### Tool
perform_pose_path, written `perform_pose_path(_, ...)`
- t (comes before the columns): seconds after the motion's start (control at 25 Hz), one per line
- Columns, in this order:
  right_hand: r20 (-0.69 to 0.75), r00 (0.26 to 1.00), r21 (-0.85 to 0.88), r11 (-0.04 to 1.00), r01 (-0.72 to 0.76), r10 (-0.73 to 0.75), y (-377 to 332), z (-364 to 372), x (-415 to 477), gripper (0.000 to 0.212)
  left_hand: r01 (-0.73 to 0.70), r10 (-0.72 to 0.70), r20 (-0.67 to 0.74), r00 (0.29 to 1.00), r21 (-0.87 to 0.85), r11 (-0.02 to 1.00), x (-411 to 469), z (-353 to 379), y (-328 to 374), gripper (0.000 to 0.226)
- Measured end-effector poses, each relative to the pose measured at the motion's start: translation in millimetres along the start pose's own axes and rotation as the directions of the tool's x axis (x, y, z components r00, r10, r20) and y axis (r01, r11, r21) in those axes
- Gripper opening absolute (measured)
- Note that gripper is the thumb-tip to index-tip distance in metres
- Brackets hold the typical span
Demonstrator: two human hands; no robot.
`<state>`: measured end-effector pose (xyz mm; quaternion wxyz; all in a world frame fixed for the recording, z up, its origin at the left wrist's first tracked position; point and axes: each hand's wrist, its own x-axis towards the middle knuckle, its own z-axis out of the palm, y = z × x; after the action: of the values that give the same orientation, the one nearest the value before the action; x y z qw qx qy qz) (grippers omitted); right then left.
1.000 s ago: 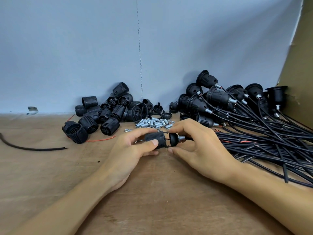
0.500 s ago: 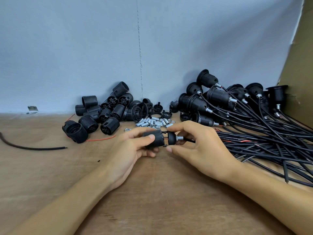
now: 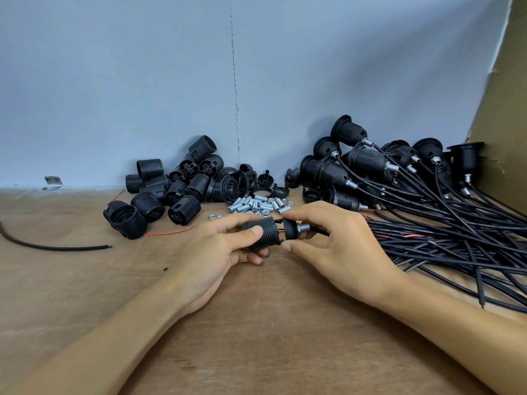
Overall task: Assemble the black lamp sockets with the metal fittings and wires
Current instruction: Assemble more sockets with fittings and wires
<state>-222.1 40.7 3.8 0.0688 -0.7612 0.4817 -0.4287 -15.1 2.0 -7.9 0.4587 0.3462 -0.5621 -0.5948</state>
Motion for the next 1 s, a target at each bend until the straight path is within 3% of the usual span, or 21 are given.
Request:
perform_pose_path(0.2, -0.001, 0.995, -0.08, 0.992, 0.101, -0.101, 0.9, -3.0, -2.1, 0.039, -0.003, 0.003, 0.013, 1.0, -0.013, 1.0, -1.7, -0.8, -1.1, 0.029)
perform_pose_path(0.56, 0.038, 0.983, -0.076, 0.981, 0.18, -0.177, -0.3, -2.6, -3.2, 0.039, -0.01, 0.008, 0.024, 1.0, 0.071, 0.997, -4.0, 3.7, 0.2, 0.029)
perform_pose_path(0.72, 0.053, 0.98, -0.06, 0.979, 0.197, -0.194, -6.4, 2.5, -1.9, 0.042, -0.019, 0.044, -0.082, 0.996, 0.288, 0.957, -7.6, 23.0, 3.8, 0.025)
perform_pose_path(0.84, 0.038, 0.99, -0.053, 0.989, 0.14, -0.139, -9.4, 4.4, -2.4, 0.053, -0.01, 0.096, -0.153, 0.984, 0.484, 0.875, -10.8, 30.6, 1.9, 0.048)
perform_pose_path(1.0, 0.068, 0.99, -0.027, 0.992, 0.122, -0.12, -10.8, 6.9, -3.5, 0.067, 0.041, 0.103, -0.251, 0.962, 0.508, 0.86, -10.1, 33.3, 0.3, 0.06)
